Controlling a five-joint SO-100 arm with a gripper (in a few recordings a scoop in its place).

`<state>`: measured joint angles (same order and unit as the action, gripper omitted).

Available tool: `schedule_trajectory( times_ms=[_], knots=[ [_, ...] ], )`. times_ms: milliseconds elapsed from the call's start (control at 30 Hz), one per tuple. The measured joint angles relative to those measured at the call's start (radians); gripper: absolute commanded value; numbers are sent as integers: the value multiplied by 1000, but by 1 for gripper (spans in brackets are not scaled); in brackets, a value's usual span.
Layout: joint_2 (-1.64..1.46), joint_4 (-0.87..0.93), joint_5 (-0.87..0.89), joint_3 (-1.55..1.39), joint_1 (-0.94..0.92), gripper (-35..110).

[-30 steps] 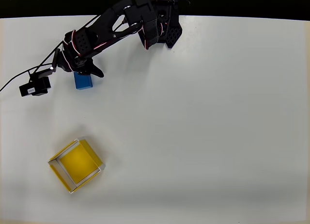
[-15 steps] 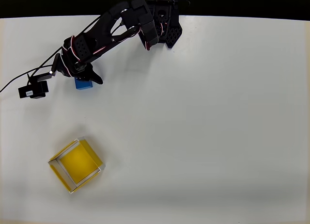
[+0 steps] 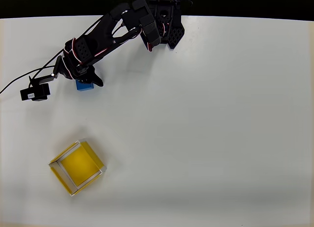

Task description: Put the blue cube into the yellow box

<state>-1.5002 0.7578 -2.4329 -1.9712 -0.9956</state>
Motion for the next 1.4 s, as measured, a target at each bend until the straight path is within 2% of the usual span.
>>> schedule_trajectory(
  times_ms=[800,1200,1400],
  knots=[
    [-43,-54,6,-92,14,24],
    [-46,-106,21,-110,17,20],
    [-80,-196,58,-112,55,19]
  ],
)
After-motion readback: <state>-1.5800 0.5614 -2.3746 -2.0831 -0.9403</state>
